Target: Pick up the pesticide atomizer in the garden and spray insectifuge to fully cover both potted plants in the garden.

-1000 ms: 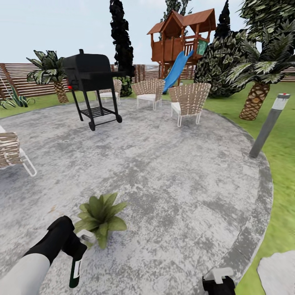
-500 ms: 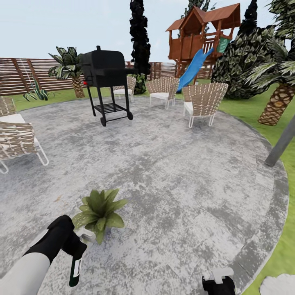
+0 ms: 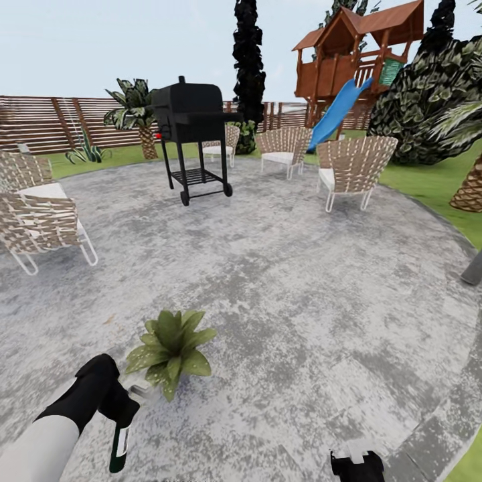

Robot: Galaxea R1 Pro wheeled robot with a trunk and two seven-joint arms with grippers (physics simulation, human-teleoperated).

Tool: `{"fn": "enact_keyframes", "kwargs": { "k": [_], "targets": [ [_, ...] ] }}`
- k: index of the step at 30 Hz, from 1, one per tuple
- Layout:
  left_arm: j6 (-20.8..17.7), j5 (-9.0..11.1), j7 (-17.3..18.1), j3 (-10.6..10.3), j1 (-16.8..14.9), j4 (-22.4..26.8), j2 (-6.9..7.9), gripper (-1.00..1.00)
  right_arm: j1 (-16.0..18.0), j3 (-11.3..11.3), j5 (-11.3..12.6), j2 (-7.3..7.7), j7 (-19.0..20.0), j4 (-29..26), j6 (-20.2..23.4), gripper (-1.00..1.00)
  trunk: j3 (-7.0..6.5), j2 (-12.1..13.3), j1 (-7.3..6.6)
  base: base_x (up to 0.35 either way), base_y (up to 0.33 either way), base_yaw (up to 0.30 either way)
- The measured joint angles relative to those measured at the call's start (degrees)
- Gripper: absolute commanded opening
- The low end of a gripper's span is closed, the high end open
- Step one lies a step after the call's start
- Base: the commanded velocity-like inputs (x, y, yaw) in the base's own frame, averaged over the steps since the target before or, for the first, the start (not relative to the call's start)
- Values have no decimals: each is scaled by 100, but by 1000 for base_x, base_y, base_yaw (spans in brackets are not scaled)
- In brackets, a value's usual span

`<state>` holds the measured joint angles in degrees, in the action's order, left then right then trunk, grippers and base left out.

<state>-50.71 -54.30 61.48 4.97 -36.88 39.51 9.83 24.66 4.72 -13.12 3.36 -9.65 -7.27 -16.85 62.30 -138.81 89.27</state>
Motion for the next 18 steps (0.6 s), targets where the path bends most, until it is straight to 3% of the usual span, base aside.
{"fn": "enact_keyframes", "kwargs": {
  "k": [4, 18],
  "targets": [
    [8, 2, -1, -7, -1, -2, -34, -100, 0, -1, -2, 6, -2, 0, 0, 100, 0, 0, 0, 0, -216, 125],
    [-6, 0, -10, 43, -1, 6, -31, -100, 0, -1, -1, 21, -7, 149, -2, 100, 0, 0, 0, 2, -270, 5]
  ]
}}
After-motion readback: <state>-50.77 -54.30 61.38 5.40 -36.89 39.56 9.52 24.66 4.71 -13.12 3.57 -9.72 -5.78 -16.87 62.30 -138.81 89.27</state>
